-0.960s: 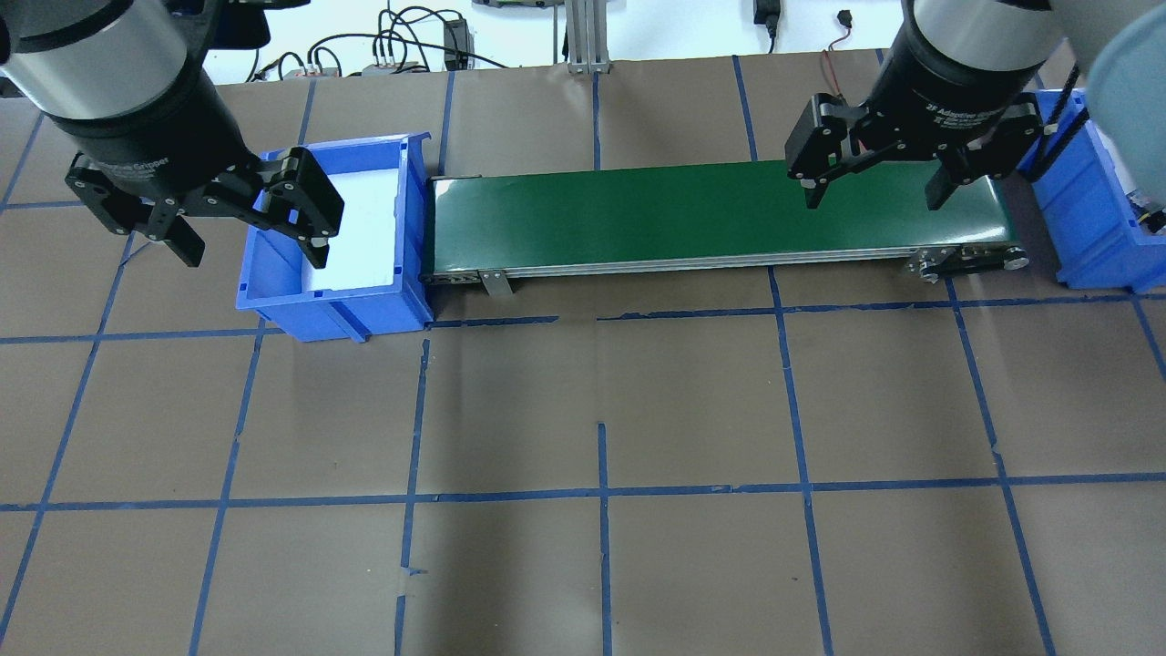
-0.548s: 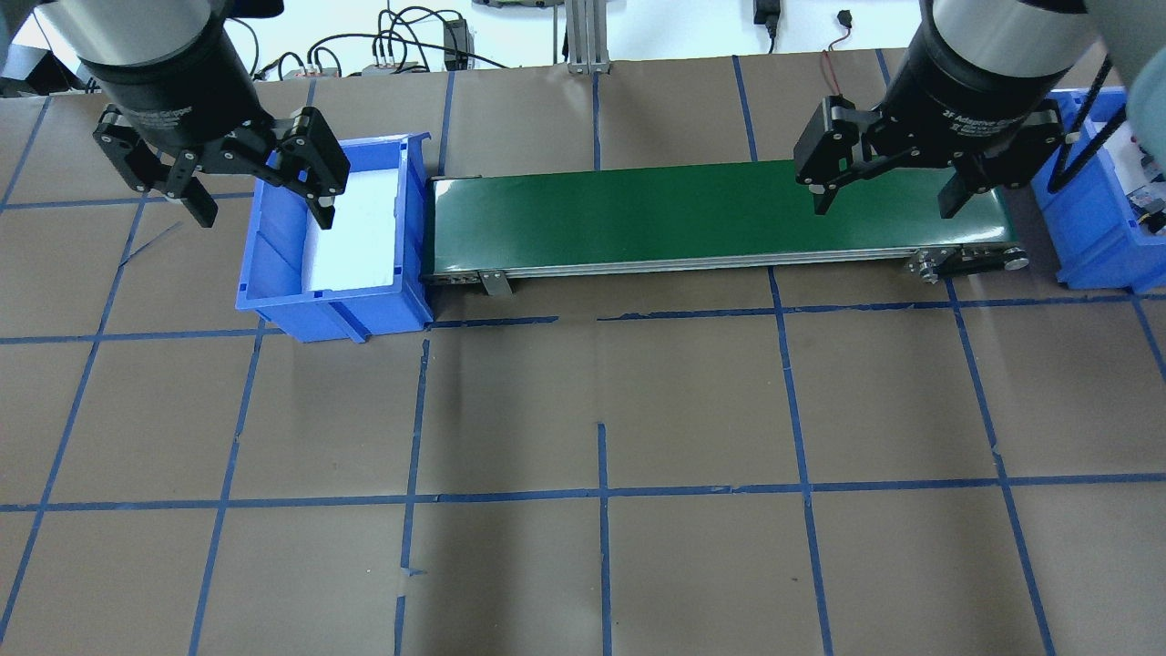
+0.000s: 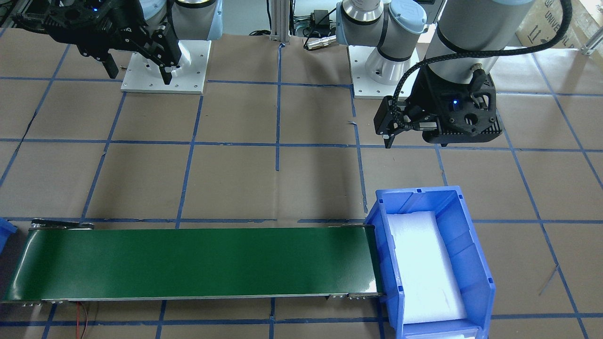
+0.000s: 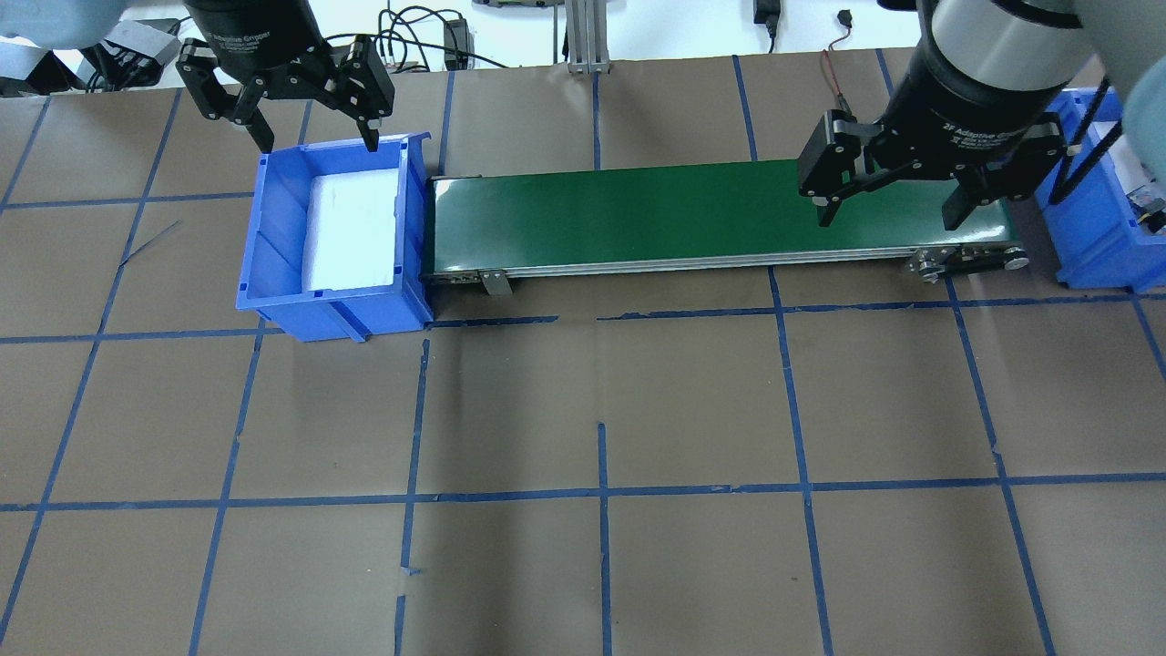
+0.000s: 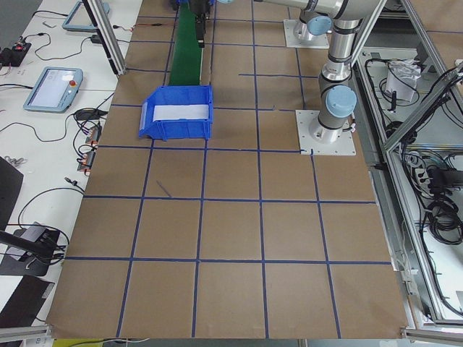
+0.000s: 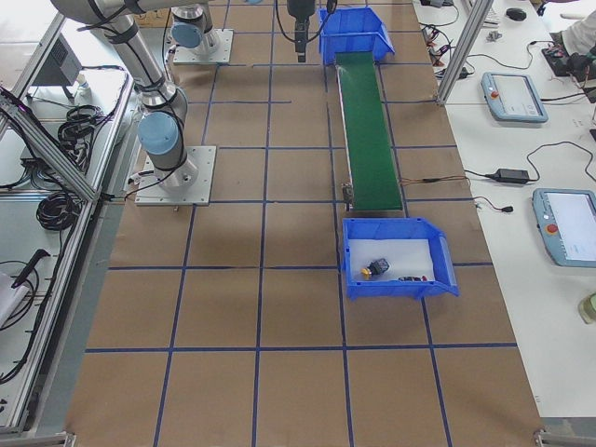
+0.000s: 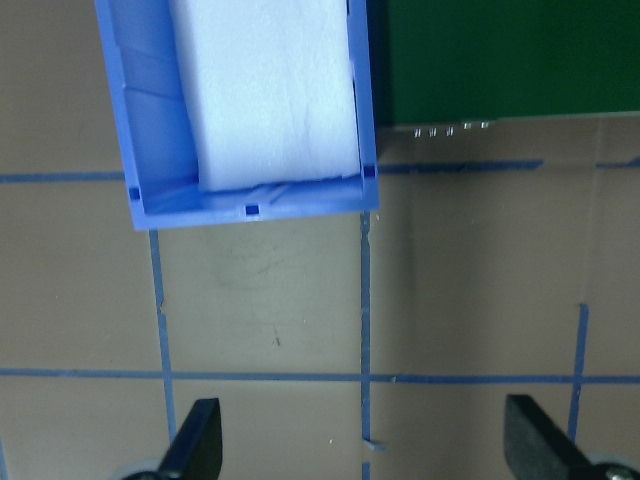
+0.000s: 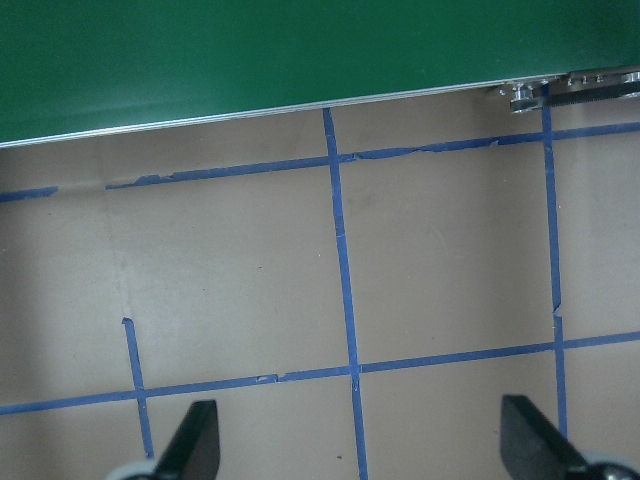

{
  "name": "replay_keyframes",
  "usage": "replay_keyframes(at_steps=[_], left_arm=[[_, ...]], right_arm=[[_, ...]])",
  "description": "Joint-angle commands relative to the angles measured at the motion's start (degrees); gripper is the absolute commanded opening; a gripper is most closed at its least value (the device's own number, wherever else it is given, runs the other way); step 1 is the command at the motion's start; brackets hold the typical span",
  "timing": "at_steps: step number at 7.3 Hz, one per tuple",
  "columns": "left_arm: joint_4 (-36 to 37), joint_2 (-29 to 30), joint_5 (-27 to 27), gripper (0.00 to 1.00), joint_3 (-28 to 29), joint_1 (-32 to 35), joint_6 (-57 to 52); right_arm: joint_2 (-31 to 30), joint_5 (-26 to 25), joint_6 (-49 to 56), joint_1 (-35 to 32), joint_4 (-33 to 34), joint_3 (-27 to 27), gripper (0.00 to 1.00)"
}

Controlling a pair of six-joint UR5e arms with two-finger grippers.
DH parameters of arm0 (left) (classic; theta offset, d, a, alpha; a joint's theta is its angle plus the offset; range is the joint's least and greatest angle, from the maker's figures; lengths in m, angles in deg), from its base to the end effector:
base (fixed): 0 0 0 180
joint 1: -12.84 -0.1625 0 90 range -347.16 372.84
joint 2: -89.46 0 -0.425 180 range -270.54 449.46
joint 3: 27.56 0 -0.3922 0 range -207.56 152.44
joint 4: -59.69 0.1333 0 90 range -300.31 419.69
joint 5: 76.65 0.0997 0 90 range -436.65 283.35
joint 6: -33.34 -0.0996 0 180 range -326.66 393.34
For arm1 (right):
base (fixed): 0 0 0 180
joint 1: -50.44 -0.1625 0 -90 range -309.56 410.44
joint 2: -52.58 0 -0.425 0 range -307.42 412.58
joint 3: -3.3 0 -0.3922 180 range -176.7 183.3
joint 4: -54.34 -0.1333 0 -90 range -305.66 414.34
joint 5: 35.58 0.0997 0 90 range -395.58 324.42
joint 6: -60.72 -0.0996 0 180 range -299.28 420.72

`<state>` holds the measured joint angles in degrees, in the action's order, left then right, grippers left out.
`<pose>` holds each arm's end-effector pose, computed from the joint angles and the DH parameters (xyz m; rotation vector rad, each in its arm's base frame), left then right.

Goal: Transport two buttons from left to right

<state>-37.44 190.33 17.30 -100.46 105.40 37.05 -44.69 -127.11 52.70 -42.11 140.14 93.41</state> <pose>-0.1517 -0.5619 0.5215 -0.0300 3.0717 0.0183 0.1501 -0.4338 0.5387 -0.1499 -3.1150 0.0841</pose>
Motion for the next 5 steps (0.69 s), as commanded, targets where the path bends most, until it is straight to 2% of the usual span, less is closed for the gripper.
replay_keyframes(at_steps=[1, 3, 4, 5], left_arm=[[-0.25, 0.21, 0.18, 1.0, -0.14, -2.64, -0.54], [0.01, -0.5, -0.08, 1.0, 0.47, -4.22, -0.37], [0.01, 0.02, -0.17, 1.0, 0.04, -5.89, -0.54], [0.01, 0.55, -0.09, 1.0, -0.05, -6.51, -0.55]], right_arm=[[-0.11, -0.14, 0.11, 0.0, 0.24, 1.64, 1.0], [-0.29, -8.79, 0.1, 0.26, -0.53, 2.53, 1.0], [-0.38, -9.02, 0.28, 0.18, -3.07, 1.49, 1.0], [0.06, -7.97, 0.02, 0.0, -1.79, 2.0, 1.0]])
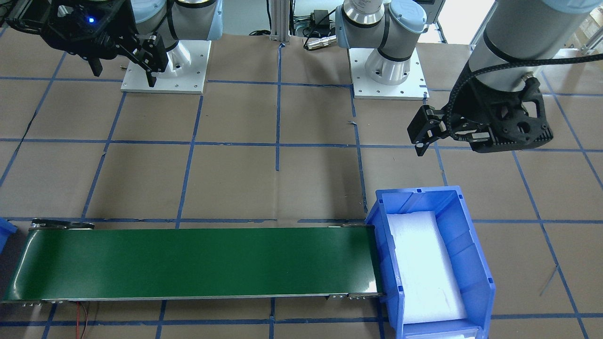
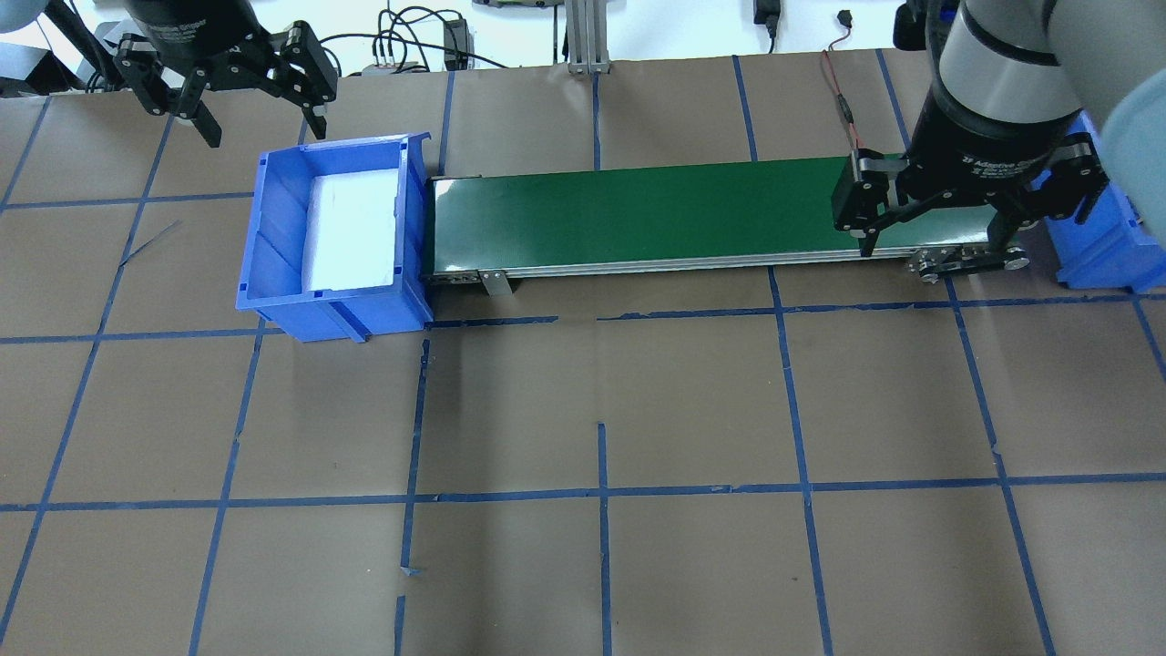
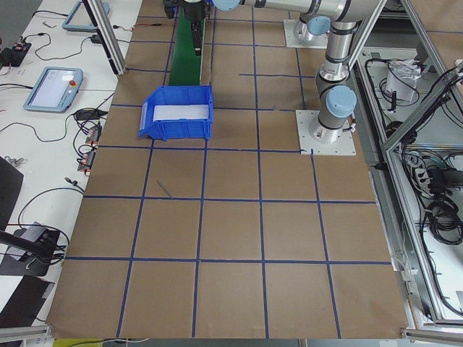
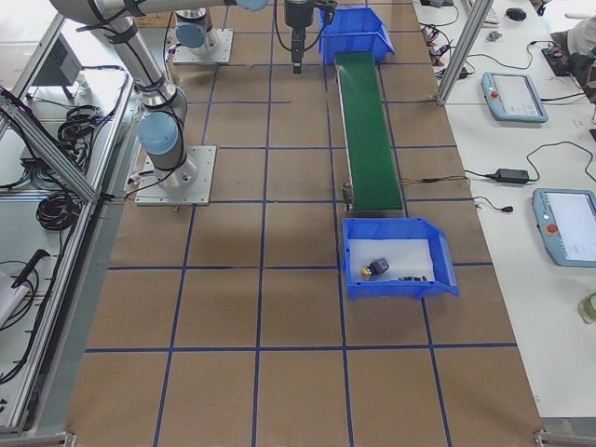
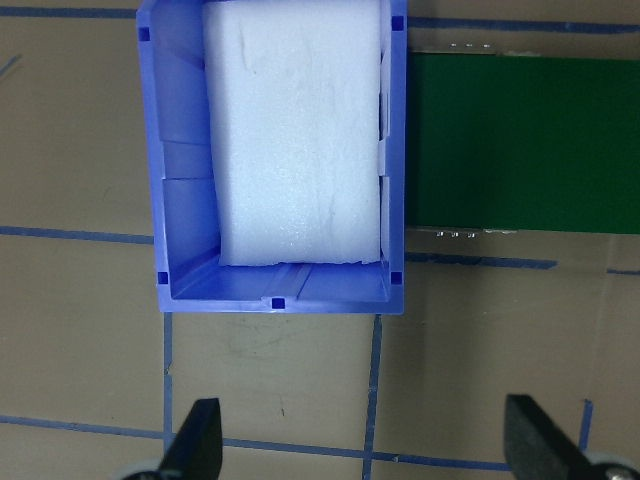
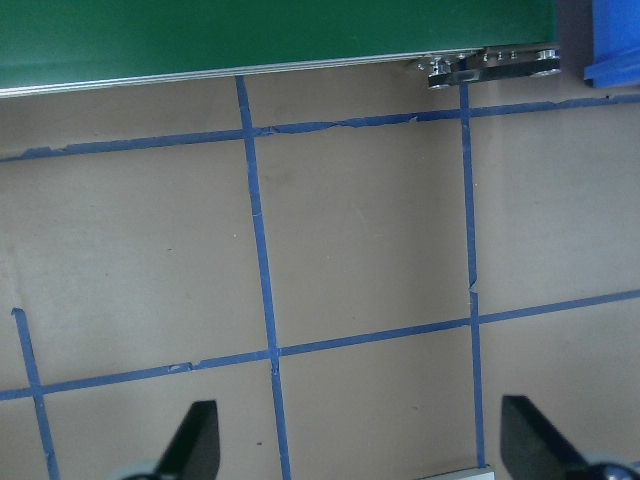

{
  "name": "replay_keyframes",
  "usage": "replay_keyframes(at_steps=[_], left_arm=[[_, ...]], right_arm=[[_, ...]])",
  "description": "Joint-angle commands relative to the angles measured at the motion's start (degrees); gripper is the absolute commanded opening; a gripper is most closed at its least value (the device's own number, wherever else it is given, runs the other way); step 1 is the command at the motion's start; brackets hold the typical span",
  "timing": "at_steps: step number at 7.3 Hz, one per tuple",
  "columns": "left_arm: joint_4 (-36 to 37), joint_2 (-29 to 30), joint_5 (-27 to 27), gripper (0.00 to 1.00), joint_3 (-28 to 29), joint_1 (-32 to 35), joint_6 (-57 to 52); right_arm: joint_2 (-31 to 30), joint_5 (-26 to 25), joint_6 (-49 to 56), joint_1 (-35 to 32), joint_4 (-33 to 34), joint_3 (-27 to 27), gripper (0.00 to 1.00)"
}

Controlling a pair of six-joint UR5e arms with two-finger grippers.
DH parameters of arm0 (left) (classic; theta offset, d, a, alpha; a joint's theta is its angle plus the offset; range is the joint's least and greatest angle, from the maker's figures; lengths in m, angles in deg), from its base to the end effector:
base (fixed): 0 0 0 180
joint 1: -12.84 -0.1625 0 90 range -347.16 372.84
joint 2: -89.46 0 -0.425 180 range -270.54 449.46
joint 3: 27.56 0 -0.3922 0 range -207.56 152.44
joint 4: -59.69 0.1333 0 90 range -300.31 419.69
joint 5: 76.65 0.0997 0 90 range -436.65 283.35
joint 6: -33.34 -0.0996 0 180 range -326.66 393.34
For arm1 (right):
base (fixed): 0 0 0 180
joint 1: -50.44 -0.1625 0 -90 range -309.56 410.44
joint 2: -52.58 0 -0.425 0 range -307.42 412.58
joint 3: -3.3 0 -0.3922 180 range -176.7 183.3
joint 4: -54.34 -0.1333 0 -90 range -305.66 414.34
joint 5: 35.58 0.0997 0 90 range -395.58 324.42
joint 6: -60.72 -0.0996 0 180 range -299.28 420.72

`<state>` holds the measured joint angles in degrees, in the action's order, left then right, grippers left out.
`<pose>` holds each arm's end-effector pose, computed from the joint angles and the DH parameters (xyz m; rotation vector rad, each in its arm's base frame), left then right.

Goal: Transport two buttons from left to right

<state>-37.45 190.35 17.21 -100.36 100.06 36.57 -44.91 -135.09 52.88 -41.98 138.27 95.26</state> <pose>-0.0989 -0.5738 0.5221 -0.1604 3.0699 0.0219 0.1351 -0.4284 0.5225 -0.1395 -2.9722 0.0082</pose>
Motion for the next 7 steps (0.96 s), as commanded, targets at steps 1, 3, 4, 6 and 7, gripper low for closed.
replay_keyframes(at_steps=[1, 3, 4, 6, 7], left_arm=[[0.02, 0.19, -0.08, 1.0, -0.15, -1.36, -0.06], [0.28, 1.76, 0.27, 1.0, -3.38, -1.71, -0.76], [2.11, 2.9, 0.27, 1.0, -4.45, -1.97, -0.85], [3.27, 2.22, 0.01, 1.0, -4.62, -1.98, -0.93], [3.01, 2.3, -0.17, 1.0, -4.63, -2.67, -1.46]], right_arm=[[0.63, 8.36, -0.07, -0.21, 0.7, 0.06, 1.0], [5.35, 12.93, 0.28, 0.22, 2.82, -4.74, 1.0], [9.64, 12.84, 0.28, 0.14, 2.82, -9.04, 1.0], [14.77, 12.84, 0.37, -0.21, 2.47, -14.34, 1.0], [14.7, 12.84, 0.37, -0.21, 2.47, -14.96, 1.0]])
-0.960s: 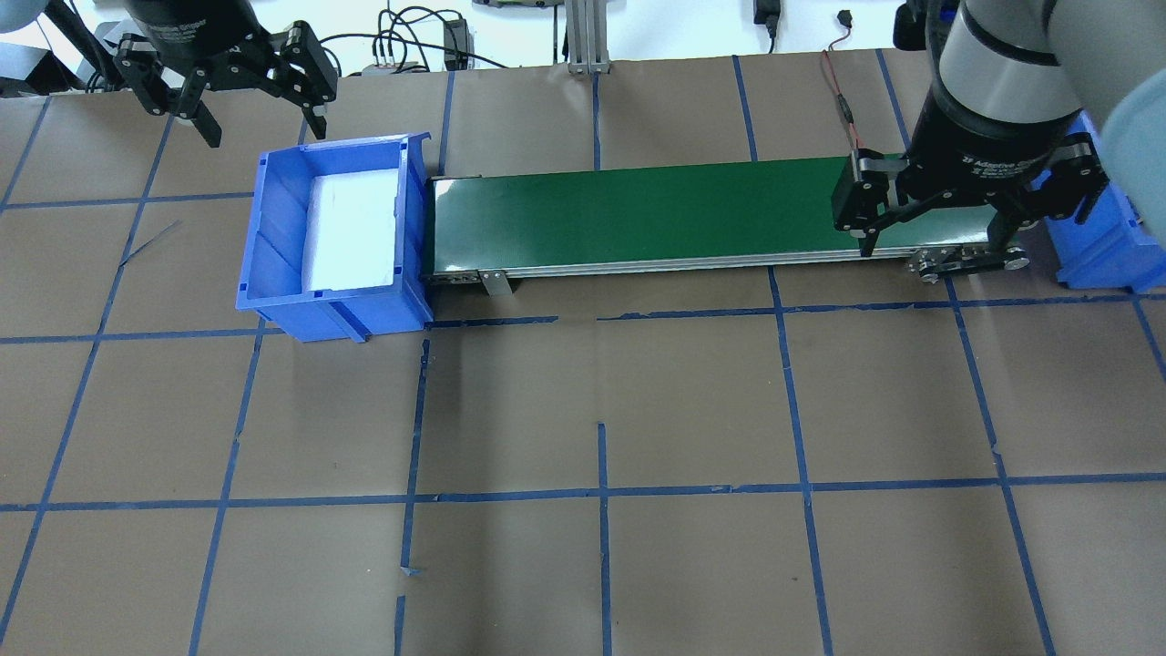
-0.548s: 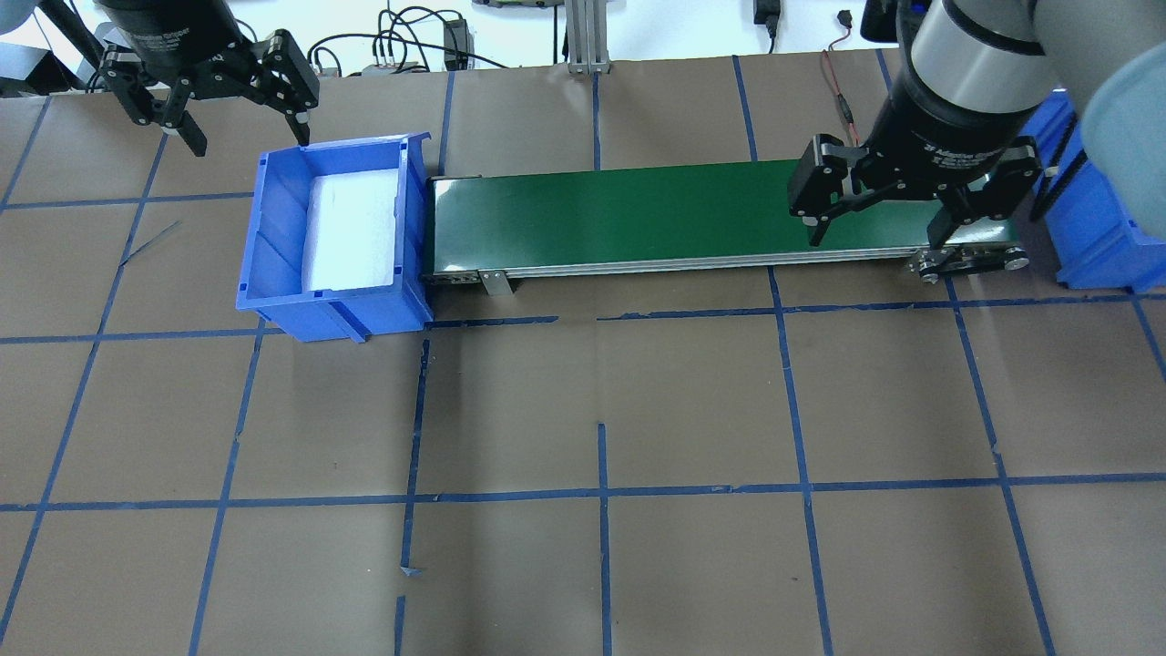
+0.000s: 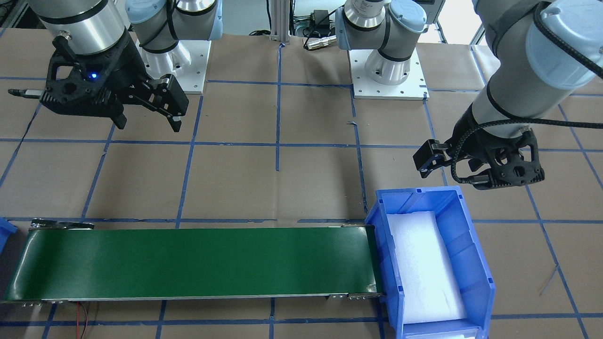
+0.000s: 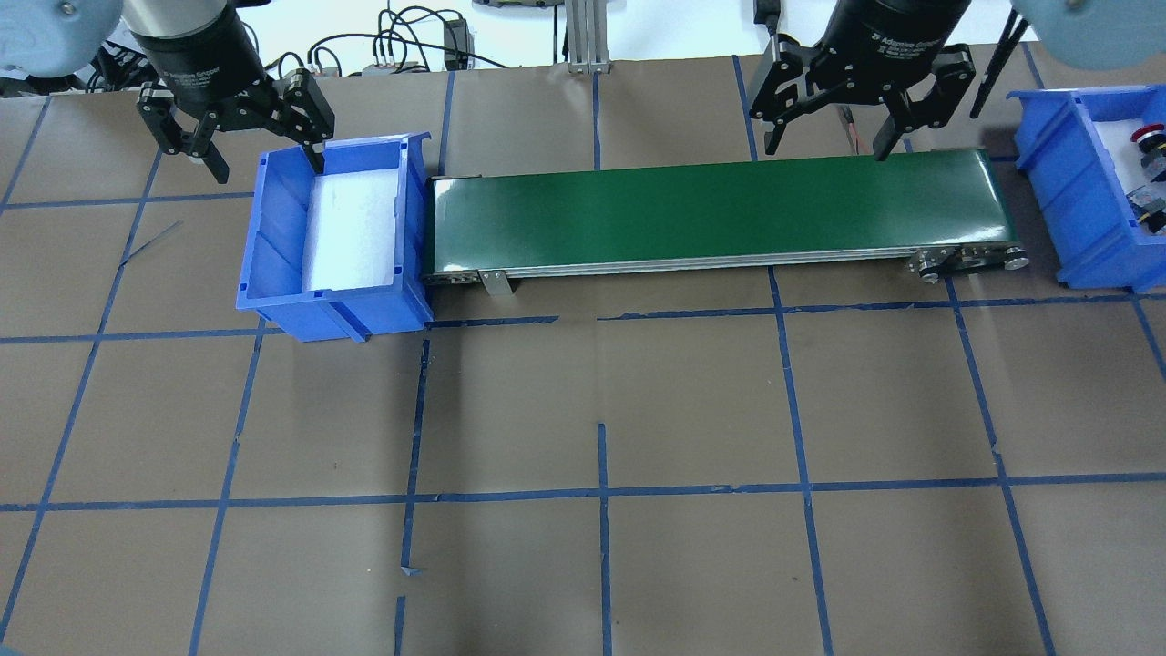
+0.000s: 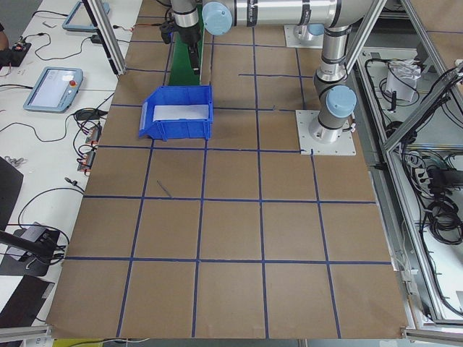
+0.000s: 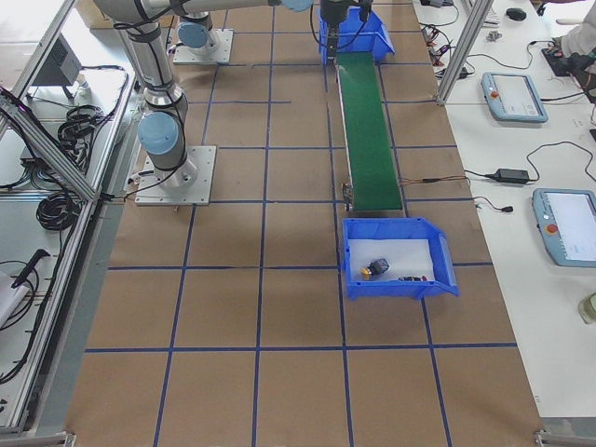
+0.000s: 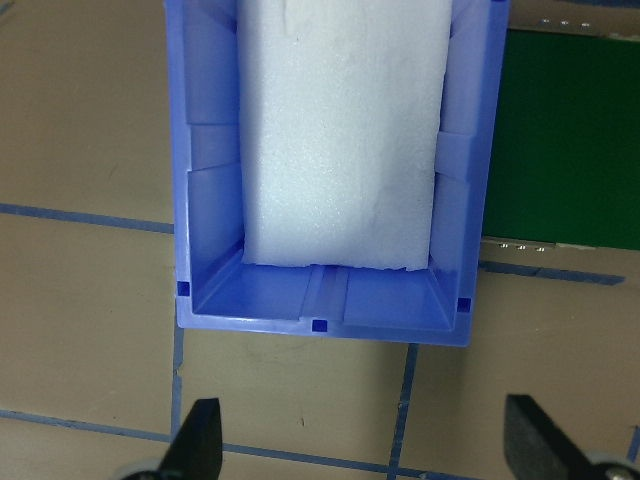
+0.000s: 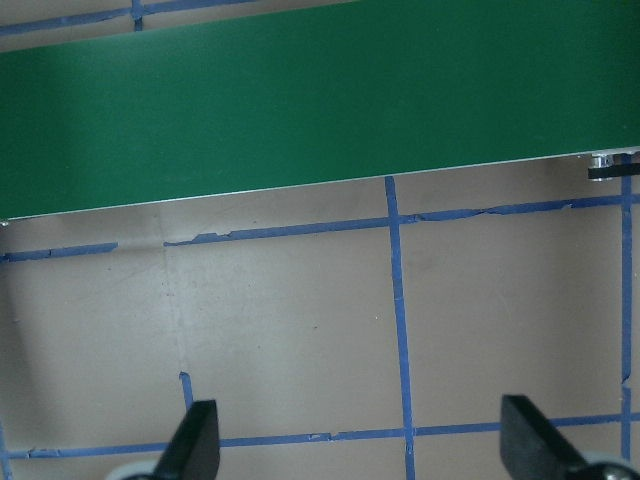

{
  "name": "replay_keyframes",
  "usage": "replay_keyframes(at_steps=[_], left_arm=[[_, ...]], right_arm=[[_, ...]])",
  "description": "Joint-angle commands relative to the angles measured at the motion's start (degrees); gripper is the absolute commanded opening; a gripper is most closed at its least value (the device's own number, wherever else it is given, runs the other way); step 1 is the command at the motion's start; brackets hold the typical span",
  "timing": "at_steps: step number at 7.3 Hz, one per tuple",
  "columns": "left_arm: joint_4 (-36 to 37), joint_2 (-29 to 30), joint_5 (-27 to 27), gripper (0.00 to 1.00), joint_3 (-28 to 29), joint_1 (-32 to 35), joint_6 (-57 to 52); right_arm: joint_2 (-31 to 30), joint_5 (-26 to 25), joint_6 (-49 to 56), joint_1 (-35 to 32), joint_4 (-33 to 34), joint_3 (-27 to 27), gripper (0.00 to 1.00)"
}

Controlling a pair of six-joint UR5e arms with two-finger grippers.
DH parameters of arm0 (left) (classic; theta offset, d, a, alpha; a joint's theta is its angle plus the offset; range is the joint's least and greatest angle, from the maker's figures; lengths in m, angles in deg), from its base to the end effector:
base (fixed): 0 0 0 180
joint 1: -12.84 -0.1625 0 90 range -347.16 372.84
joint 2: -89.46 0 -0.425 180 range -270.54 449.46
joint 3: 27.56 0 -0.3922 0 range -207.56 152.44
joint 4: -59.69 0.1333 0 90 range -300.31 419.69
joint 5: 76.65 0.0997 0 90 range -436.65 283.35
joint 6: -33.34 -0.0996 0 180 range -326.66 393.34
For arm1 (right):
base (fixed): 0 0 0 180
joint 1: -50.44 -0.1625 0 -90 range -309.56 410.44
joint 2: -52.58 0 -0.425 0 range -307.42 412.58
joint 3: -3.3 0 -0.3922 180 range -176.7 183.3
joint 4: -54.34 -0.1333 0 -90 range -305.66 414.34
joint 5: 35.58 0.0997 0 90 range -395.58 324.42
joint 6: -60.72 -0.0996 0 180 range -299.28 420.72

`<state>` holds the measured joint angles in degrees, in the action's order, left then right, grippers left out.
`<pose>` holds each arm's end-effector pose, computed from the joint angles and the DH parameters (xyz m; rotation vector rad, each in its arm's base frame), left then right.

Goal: Transport two buttons from left to right

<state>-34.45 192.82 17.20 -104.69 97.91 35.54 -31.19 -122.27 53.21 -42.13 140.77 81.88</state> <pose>-0.0761 -0.5905 0.4655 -0.1870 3.0681 0.1267 0.1631 -0.5324 0.5239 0.1315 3.0786 -0.0356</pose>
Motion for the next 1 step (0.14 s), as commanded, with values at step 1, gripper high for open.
replay_keyframes(at_steps=[1], left_arm=[[-0.08, 0.09, -0.77, 1.0, -0.3, -0.96, -0.44]], right_arm=[[1.41, 0.02, 0.03, 0.28, 0.14, -2.2, 1.0]])
